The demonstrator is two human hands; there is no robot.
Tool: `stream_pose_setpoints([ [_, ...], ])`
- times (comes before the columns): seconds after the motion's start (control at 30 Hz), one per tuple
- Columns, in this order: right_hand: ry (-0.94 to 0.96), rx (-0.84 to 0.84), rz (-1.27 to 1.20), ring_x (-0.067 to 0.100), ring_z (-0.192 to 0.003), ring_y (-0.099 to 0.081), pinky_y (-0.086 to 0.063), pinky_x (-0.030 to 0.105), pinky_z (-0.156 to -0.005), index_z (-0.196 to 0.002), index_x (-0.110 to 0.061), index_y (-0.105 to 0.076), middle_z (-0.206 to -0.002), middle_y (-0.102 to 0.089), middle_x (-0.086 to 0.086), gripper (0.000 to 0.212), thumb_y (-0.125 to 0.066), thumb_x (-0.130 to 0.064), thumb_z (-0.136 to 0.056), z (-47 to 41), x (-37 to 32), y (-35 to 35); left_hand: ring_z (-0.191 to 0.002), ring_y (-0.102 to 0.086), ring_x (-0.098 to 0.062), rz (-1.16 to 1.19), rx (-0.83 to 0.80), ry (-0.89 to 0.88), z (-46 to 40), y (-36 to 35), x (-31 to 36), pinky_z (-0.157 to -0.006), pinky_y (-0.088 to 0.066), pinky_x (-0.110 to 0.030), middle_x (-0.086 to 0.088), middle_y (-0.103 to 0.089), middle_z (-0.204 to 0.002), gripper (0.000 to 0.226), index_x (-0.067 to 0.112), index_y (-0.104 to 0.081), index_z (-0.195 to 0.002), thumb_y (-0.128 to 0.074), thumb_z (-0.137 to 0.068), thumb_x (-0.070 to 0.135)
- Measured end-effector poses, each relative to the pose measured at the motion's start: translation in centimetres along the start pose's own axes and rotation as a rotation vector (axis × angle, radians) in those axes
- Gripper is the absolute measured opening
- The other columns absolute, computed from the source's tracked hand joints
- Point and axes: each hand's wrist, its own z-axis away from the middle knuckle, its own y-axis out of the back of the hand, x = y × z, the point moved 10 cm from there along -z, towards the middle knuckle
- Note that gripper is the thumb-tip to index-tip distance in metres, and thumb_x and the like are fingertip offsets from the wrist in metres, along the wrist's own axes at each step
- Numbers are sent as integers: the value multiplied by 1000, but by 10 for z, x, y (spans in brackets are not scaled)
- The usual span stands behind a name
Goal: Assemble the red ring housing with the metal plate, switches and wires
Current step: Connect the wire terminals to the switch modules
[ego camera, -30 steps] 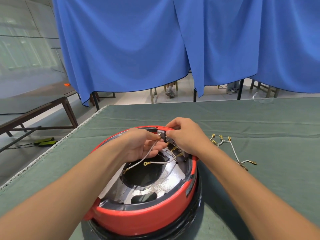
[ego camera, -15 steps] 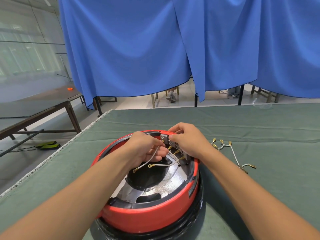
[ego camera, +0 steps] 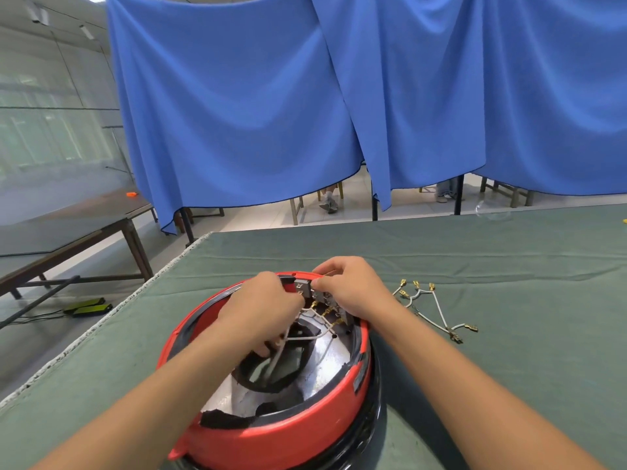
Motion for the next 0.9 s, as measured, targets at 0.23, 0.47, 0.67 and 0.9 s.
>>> stream_pose_setpoints([
  [0.23,2,145,-28,24,-86,-65,-51,39,-83,-66,-22,-65,-83,-71,3,20,-62,-21,-86,2,0,34,-112,-43,-18,-401,339,-577,21,-14,76,-83,-41,-31,3,-54,-116,24,21,-52,-111,-43,-89,24],
  [0.47,-154,229,178,22,-67,-57,-48,35,-66,-56,-16,-66,-73,-71,8,23,-61,-11,-78,14,41,111,-117,-48,-16,-433,181,-605,13,-39,79,-92,-43,-36,8,-59,-118,31,19,-61,-109,-32,-97,23],
  [0.67,-267,87,595,20,-83,-64,-51,31,-77,-65,-26,-65,-82,-69,-1,14,-74,-31,-75,33,74,127,-107,-53,-21,-358,193,-525,5,-33,81,-83,-46,-37,4,-63,-103,26,14,-59,-87,-35,-92,20],
  [0.9,-220,40,664,16,-73,-59,-42,22,-60,-57,-24,-65,-62,-61,-7,19,-71,-22,-76,32,70,114,-111,-50,-16,-284,215,-559,6,-27,80,-87,-47,-36,6,-65,-113,30,15,-65,-103,-38,-90,19],
])
